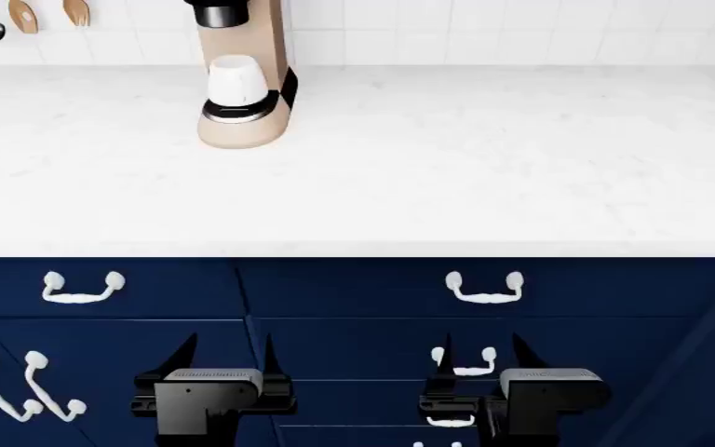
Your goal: Press the button on the coffee machine to serve coffee.
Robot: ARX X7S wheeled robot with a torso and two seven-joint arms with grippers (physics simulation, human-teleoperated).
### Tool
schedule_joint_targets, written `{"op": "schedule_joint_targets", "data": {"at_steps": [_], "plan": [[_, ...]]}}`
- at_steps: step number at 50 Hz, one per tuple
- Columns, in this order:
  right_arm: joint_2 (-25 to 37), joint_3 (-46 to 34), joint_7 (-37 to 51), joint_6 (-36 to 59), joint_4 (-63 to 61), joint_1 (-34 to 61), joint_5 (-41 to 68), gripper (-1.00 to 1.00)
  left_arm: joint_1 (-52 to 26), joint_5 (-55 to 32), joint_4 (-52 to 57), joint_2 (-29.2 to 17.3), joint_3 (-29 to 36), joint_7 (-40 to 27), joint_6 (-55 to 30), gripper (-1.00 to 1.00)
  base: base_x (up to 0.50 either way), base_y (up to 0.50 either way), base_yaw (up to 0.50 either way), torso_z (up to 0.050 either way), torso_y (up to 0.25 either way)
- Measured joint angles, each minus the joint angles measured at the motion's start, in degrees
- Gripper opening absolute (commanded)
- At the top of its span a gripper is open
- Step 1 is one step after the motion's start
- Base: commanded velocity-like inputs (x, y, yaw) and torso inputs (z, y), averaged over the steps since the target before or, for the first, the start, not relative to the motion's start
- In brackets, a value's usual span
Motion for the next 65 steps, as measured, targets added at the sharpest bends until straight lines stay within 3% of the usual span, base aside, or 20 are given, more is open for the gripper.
{"op": "schedule_joint_targets", "data": {"at_steps": [19, 51, 65], "plan": [[2.27, -2.67, 2.53, -0.11, 0.20, 0.14, 1.76, 1.00, 0.07, -1.71, -0.24, -2.28, 2.49, -2.46, 0.65, 1.00, 0.00, 0.01, 0.00, 0.000, 0.000], [4.99, -6.09, 5.47, 0.07, 0.36, 0.37, 3.98, 1.00, -0.28, -4.02, -0.35, -4.80, 5.86, -5.60, 0.40, 1.00, 0.00, 0.50, 0.00, 0.000, 0.000], [5.83, -7.17, 6.81, -0.28, 0.24, 0.40, 4.39, 1.00, -0.38, -4.64, -0.36, -5.86, 6.92, -6.71, 0.35, 1.00, 0.00, 0.01, 0.00, 0.000, 0.000]]}}
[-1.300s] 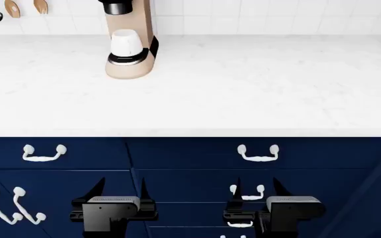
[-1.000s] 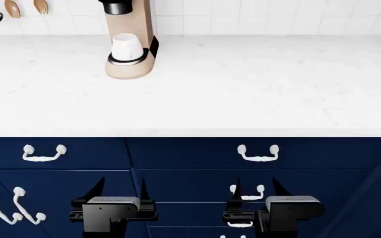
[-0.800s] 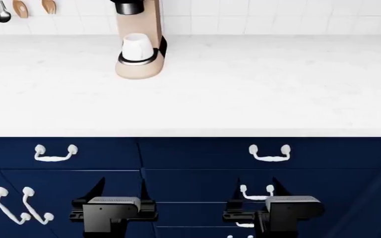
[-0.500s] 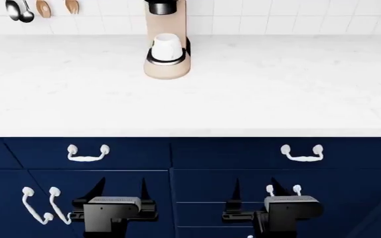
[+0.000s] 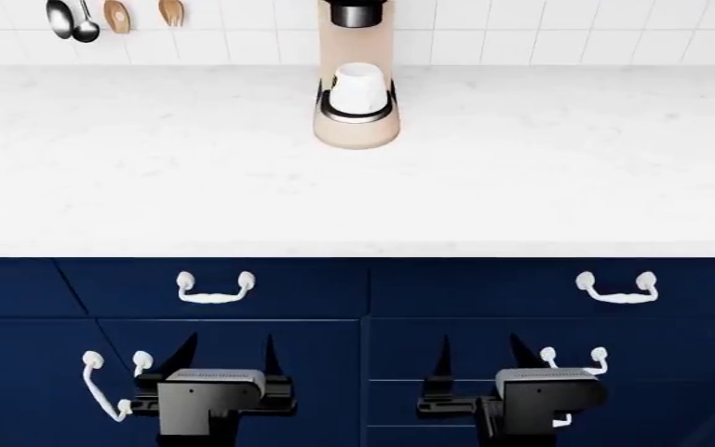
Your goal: Press the button on the coffee machine to serve coffee.
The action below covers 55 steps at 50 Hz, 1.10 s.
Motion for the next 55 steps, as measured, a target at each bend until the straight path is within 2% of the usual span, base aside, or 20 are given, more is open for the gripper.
{"op": "schedule_joint_targets", "data": {"at_steps": [14, 55], "plan": [[0.76, -0.84, 1.02, -0.23, 0.04, 0.10, 0.57, 1.00, 0.05, -0.74, 0.11, -0.81, 0.75, -0.88, 0.45, 1.00, 0.00, 0.00, 0.00, 0.002, 0.000], [2.30, -2.69, 3.50, 0.15, -0.09, 0.40, 2.09, 1.00, 0.14, -1.54, 0.40, -2.63, 2.94, -2.99, 1.87, 1.00, 0.00, 0.00, 0.00, 0.048, 0.000]]}}
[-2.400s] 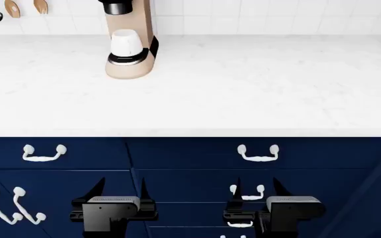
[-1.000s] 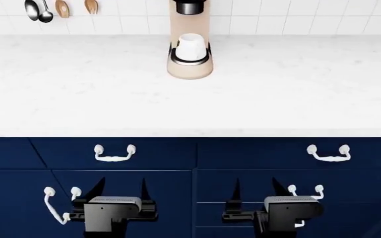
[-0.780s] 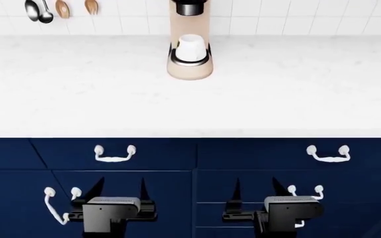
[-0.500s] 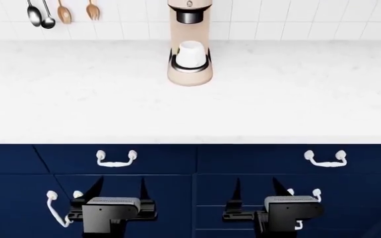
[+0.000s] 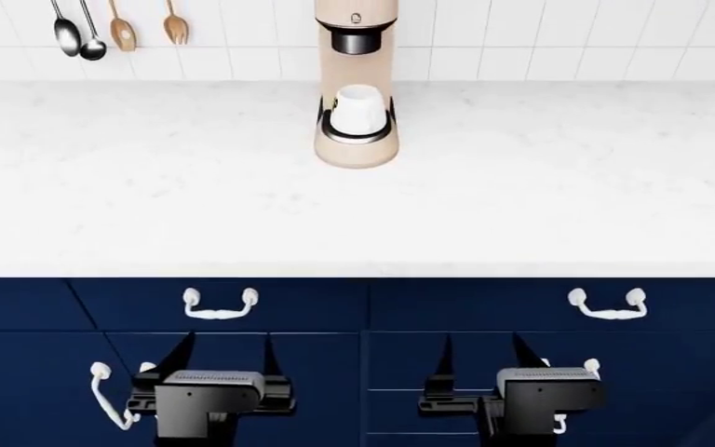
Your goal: Press the button on the coffee machine to serve coffee.
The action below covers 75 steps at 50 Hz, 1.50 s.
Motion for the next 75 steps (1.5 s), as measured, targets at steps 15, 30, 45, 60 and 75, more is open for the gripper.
{"op": "schedule_joint_targets", "data": {"at_steps": [15, 30, 45, 60, 75], "plan": [[0.30, -0.16, 0.96, 0.41, 0.17, 0.19, 0.94, 1.00, -0.16, -0.79, 0.33, -0.28, 0.30, -0.96, -0.46, 1.00, 0.00, 0.00, 0.00, 0.000, 0.000], [4.27, 1.68, 3.81, 18.56, -17.96, 3.20, 3.36, 1.00, -5.02, -5.90, 19.54, -2.85, 0.04, -2.64, -25.09, 1.00, 0.00, 0.00, 0.00, 0.000, 0.000], [11.60, 8.20, 3.24, 44.66, -34.31, 15.26, 10.85, 1.00, -21.91, -14.66, 31.65, -5.93, -3.93, -3.37, -53.34, 1.00, 0.00, 0.00, 0.00, 0.000, 0.000], [15.74, 12.45, 1.32, 58.93, -35.79, 25.99, 16.37, 1.00, -35.52, -17.17, 28.74, -9.31, -4.31, -2.06, -64.76, 1.00, 0.00, 0.00, 0.00, 0.000, 0.000], [17.35, 14.50, 0.44, 62.33, -36.22, 28.77, 18.36, 1.00, -39.55, -17.50, 25.84, -10.85, -4.20, -1.57, -67.16, 1.00, 0.30, 0.00, 0.00, 0.000, 0.000]]}}
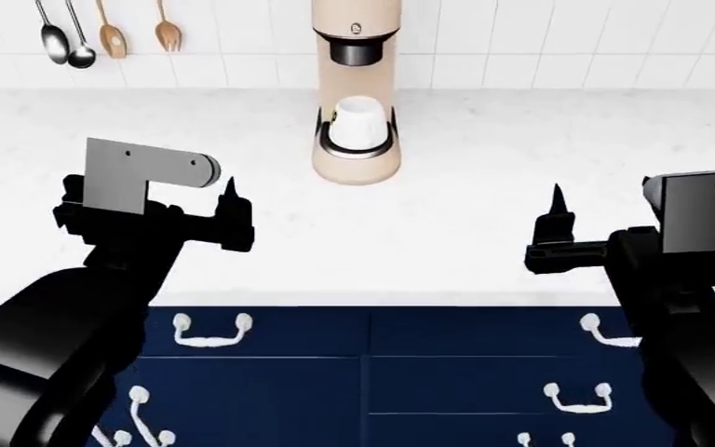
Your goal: Press the button on the coffee machine to serve coffee.
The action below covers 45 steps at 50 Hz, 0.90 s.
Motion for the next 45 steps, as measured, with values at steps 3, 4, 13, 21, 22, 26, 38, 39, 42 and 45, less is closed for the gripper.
{"op": "schedule_joint_targets", "data": {"at_steps": [3, 4, 13, 21, 22, 26, 38, 39, 42, 45], "plan": [[0.18, 0.27, 0.01, 0.32, -0.20, 0.11, 0.20, 1.00, -0.41, -0.08, -0.26, -0.21, 0.02, 0.09, -0.19, 1.00, 0.47, 0.00, 0.00, 0.000, 0.000], [0.24, 0.34, 0.02, 0.43, -0.27, 0.14, 0.26, 1.00, -0.50, -0.11, -0.34, -0.28, 0.01, 0.12, -0.21, 1.00, 0.48, 0.00, 0.00, 0.000, 0.000], [0.61, 0.68, 0.11, 1.03, -0.72, 0.31, 0.63, 1.00, -0.71, -0.24, -1.03, -0.80, 0.09, 0.42, 0.02, 1.00, 0.48, 0.00, 0.00, 0.000, 0.000], [0.71, 0.95, 0.22, 0.78, -0.89, -0.22, 0.73, 1.00, -0.84, -0.29, -1.58, -1.05, 0.19, 0.50, 0.30, 1.00, 0.48, 0.00, 0.00, 0.000, 0.000], [0.73, 0.98, 0.24, 0.78, -0.92, -0.26, 0.75, 1.00, -0.84, -0.29, -1.62, -1.08, 0.20, 0.50, 0.32, 1.00, 0.48, 0.00, 0.00, 0.000, 0.000], [0.79, 1.07, 0.32, 0.74, -1.01, -0.44, 0.80, 1.00, -0.86, -0.33, -1.74, -1.17, 0.28, 0.50, 0.40, 1.00, 0.48, 0.00, 0.00, 0.000, 0.004], [1.10, 1.26, 0.58, 0.96, -1.39, -0.94, 0.98, 1.00, -0.86, -0.48, -2.05, -1.40, 0.27, 0.44, 0.72, 1.00, 0.20, 0.09, 0.00, 0.000, 0.000], [1.14, 1.30, 0.60, 1.01, -1.47, -1.00, 1.01, 1.00, -0.83, -0.50, -2.07, -1.42, 0.26, 0.44, 0.77, 1.00, 0.07, 0.12, 0.00, 0.000, 0.000], [1.25, 1.40, 0.69, 1.09, -1.65, -1.19, 1.06, 1.00, -0.69, -0.56, -2.08, -1.54, 0.21, 0.47, 0.87, 1.00, 0.16, 0.12, 0.00, 0.000, 0.000], [1.28, 1.49, 0.71, 0.91, -1.63, -1.48, 1.06, 1.00, -0.67, -0.62, -2.11, -1.59, 0.24, 0.46, 0.91, 1.00, 0.14, 0.11, 0.00, 0.000, 0.000]]}}
